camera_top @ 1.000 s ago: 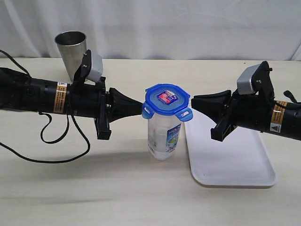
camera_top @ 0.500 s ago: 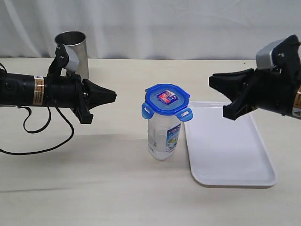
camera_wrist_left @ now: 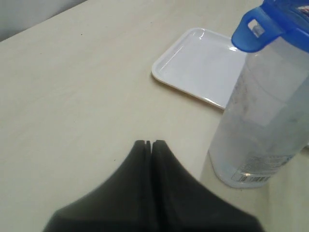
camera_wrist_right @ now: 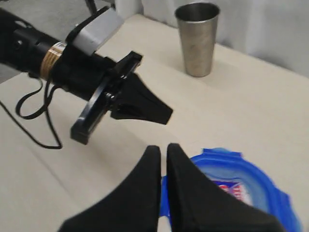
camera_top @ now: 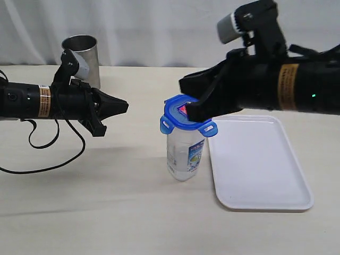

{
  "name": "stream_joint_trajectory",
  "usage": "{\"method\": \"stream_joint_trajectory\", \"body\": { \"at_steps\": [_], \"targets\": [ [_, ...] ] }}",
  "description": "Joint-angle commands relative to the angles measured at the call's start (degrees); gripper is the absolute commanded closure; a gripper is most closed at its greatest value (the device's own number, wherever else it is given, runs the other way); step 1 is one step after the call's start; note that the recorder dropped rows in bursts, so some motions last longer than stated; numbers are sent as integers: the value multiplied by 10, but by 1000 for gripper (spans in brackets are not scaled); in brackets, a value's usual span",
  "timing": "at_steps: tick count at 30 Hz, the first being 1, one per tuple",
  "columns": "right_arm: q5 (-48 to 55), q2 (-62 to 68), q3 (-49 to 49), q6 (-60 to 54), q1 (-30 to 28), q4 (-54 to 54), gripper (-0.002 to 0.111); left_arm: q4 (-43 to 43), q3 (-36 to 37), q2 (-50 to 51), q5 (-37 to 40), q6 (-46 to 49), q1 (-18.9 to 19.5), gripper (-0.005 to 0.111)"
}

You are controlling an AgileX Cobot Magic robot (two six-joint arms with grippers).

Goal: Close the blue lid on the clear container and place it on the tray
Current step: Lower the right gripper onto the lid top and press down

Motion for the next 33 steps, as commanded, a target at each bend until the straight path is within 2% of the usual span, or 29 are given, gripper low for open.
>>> {"method": "stream_joint_trajectory", "body": {
  "at_steps": [1,13,20,28,33],
  "targets": [
    [34,37,-4,41,17,-18,102,-7,2,0,-15,1,-1,107],
    [47,112,-4,51,17,-18,102,-3,2,0,-63,3,-1,107],
    [47,112,-4,46,17,-18,102,24,2,0,-114,4,-1,107],
    [47,110,-4,5,17,-18,102,31,2,0,-123,4,-1,107],
    [52,83,-4,2,17,-18,102,31,2,0,-176,7,-4,107]
  ]
}}
